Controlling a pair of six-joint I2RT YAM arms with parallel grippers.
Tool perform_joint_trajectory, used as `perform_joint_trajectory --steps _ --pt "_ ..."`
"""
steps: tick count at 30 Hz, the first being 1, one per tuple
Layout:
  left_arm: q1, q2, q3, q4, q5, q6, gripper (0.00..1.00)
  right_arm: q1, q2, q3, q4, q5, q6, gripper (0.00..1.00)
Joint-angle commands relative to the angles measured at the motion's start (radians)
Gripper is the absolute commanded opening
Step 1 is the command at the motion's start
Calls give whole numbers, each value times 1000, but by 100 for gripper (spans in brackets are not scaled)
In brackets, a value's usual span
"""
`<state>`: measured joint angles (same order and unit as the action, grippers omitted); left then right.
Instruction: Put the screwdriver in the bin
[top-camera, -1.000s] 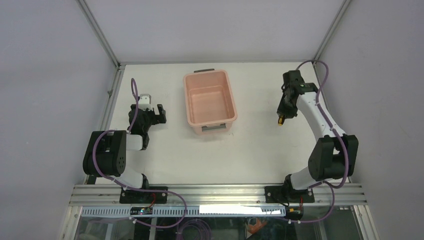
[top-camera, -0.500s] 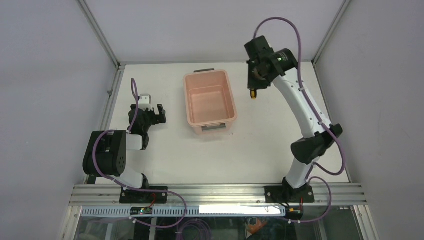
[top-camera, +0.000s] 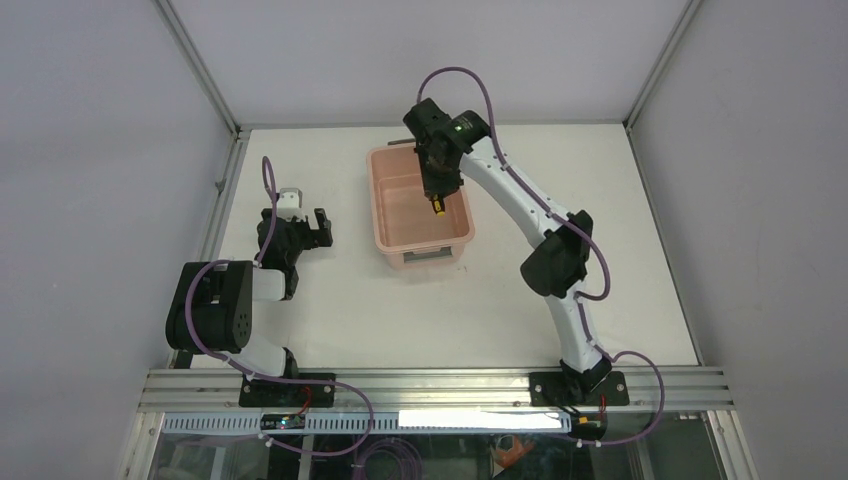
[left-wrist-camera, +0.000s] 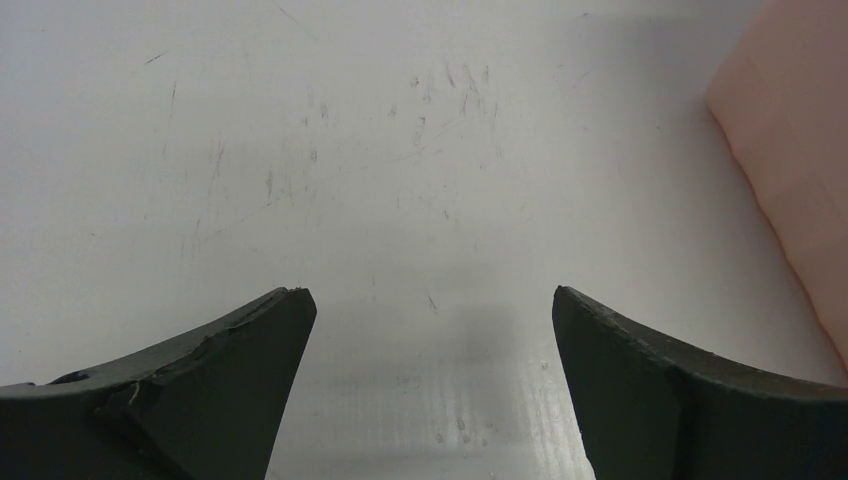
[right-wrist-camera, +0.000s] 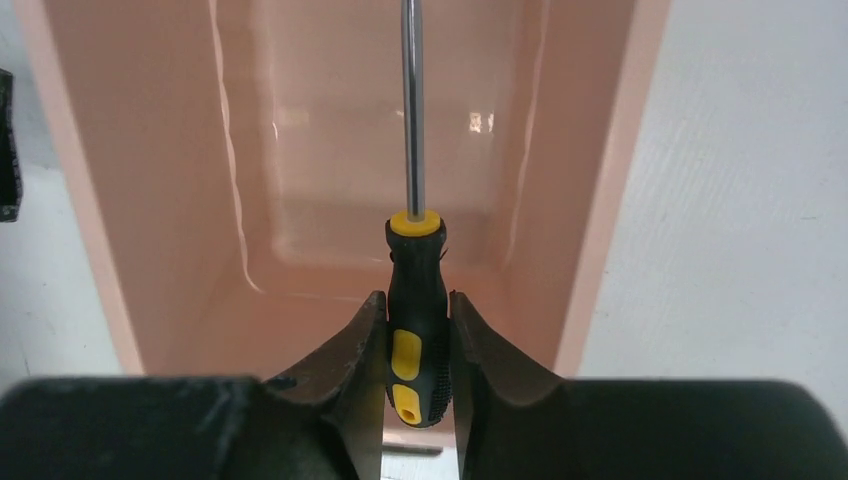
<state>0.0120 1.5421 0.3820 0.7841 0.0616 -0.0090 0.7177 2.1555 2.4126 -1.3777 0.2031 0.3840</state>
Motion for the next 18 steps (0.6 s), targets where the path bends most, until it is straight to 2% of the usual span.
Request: perform_joint_trajectory --steps 1,12,15,18 --pt "-9 -35 -5 31 21 -8 100 13 26 -84 147 -49 11 27" --pt "-9 -34 -4 30 22 -8 100 35 156 -266 310 -22 24 39" --pt "-9 -34 -5 31 21 -8 100 38 171 -281 316 -6 29 47" --pt "-9 -34 -5 30 21 -8 100 41 148 -250 299 34 15 63"
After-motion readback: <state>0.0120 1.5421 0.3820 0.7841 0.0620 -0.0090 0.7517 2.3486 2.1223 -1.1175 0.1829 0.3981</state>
